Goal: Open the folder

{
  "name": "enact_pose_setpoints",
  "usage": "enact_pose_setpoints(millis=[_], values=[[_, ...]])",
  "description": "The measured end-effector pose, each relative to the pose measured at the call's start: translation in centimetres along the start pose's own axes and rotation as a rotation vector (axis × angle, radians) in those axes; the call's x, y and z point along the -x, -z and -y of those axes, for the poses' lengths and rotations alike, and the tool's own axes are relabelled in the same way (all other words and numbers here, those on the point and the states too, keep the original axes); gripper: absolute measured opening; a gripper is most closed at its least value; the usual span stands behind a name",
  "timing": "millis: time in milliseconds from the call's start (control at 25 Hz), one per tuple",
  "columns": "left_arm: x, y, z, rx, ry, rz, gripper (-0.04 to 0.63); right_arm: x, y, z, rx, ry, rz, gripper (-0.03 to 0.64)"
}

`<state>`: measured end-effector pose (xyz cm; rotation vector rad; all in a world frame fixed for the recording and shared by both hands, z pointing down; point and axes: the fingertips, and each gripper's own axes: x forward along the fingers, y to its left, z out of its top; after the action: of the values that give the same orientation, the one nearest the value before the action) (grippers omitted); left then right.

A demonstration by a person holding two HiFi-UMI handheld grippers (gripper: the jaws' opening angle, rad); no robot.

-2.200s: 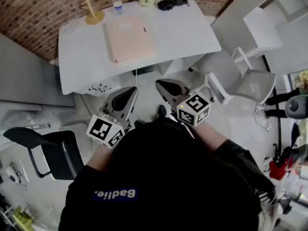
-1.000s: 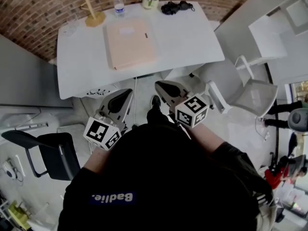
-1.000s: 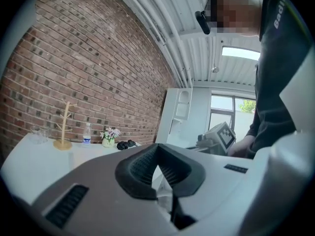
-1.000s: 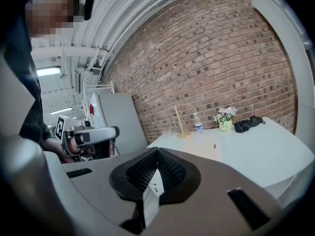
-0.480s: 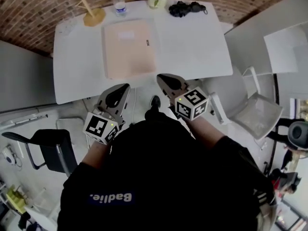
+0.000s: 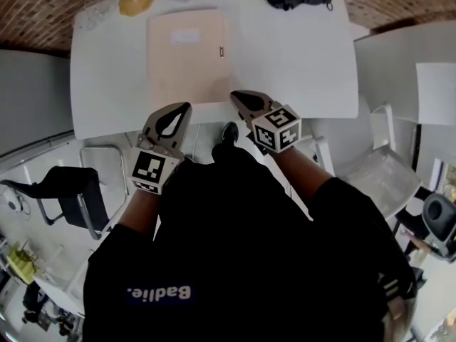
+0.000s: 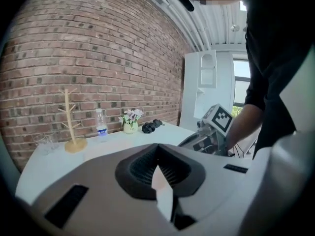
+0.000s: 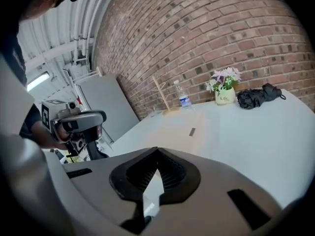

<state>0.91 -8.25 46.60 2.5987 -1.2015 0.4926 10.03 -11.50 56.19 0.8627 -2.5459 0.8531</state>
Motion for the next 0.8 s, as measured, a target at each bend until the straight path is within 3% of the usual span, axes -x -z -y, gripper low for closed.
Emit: enact_pose_setpoints(millis=[160,520,800], values=[[-1.6,1.9,-0.6,-0.050,-0.009,-0.029,0.002,-1.5,1.2,1.7,-0.028,0.024,-0.031,0.028],[-4.1,8.6,-1.3,-0.204,0.051,-0.219,0.005,-3.8,4.4,4.3,-0.081,0.121,-0.092,0.028],[-5.6,11.9,-1.7,-0.305,0.071,-0.321,0.066,-4.7,5.8,4.8,-0.114,0.144,-0.105,0.028]])
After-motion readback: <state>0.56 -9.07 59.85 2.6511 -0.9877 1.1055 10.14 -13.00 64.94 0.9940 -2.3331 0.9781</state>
